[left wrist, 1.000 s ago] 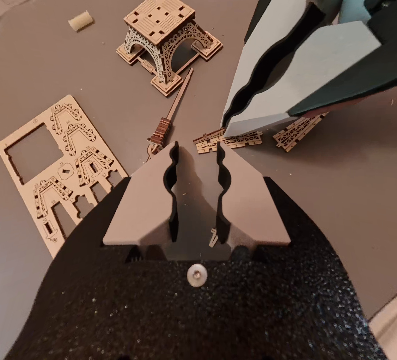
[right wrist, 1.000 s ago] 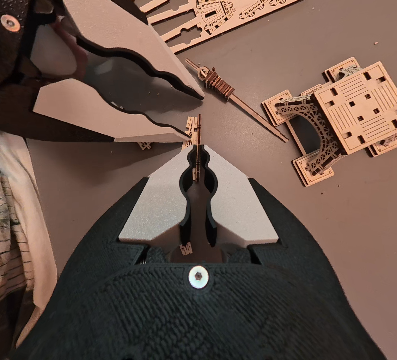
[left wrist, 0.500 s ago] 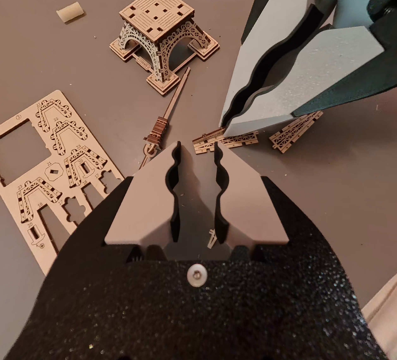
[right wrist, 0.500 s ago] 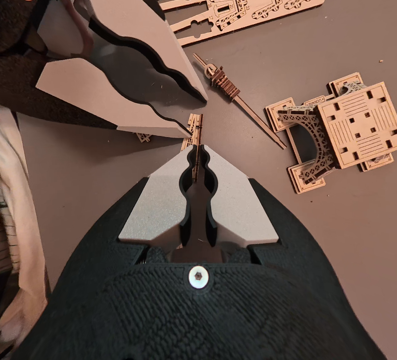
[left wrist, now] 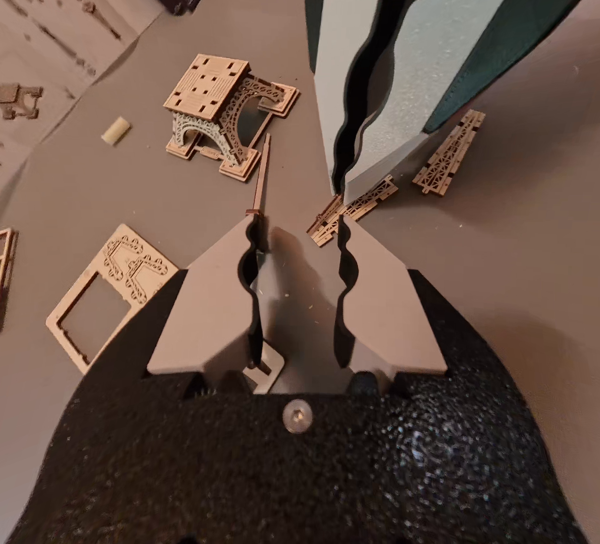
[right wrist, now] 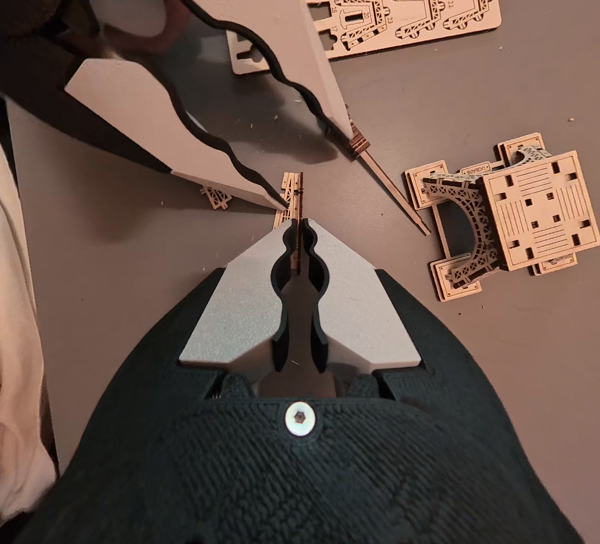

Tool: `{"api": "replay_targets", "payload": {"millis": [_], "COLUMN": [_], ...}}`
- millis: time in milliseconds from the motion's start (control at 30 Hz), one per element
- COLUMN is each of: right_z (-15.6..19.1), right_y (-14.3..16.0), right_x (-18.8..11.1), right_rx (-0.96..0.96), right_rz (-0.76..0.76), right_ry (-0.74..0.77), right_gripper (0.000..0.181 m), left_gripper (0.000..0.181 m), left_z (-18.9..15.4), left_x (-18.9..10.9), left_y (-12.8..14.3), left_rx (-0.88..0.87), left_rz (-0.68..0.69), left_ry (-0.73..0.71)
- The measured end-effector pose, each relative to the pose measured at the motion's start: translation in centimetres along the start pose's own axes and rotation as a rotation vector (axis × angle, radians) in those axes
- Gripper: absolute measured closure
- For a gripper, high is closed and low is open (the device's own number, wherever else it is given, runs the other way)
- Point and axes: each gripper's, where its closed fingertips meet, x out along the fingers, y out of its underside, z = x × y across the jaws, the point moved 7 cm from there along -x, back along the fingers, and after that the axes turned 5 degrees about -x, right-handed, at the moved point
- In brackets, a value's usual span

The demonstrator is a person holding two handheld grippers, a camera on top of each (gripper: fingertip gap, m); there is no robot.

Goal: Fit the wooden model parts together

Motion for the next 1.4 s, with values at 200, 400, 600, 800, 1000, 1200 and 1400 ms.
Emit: {"api": "replay_targets", "payload": {"millis": [200, 400, 600, 800, 1000, 1200, 1400], "right_z": [0.0, 0.1, 0.1, 0.0, -0.1, -0.1, -0.2], "right_y": [0.2, 0.1, 0.0, 0.0, -0.1, -0.3, -0.4], "right_x": [-0.1, -0.1, -0.1, -0.1, -0.1, -0.2, 0.0], "right_rx": [-0.011, -0.041, -0.041, -0.055, -0.034, -0.034, -0.003], "right_rz": [0.000, 0.030, 0.033, 0.048, 0.047, 0.065, 0.059], "right_ry": [-0.019, -0.005, -0.017, -0.027, -0.043, -0.040, -0.052], "right_gripper": [0.180, 0.180, 0.180, 0.180, 0.180, 0.180, 0.180], "left_gripper": [0.132, 0.141, 0.150, 0.165, 0.165, 0.166, 0.165], "left_z": [0.6, 1.1, 1.1, 0.8, 0.8, 0.8, 0.8], "left_x": [-0.2, -0.9, 0.4, 0.5, 0.5, 0.5, 0.5], "left_y": [0.1, 0.0, -0.2, -0.1, -0.1, -0.1, -0.2], "left_rx": [0.066, 0.172, 0.223, 0.219, 0.218, 0.215, 0.223], "left_rz": [-0.006, 0.001, 0.093, 0.103, 0.100, 0.096, 0.107], "left_ry": [0.189, 0.317, 0.392, 0.458, 0.457, 0.461, 0.450]}}
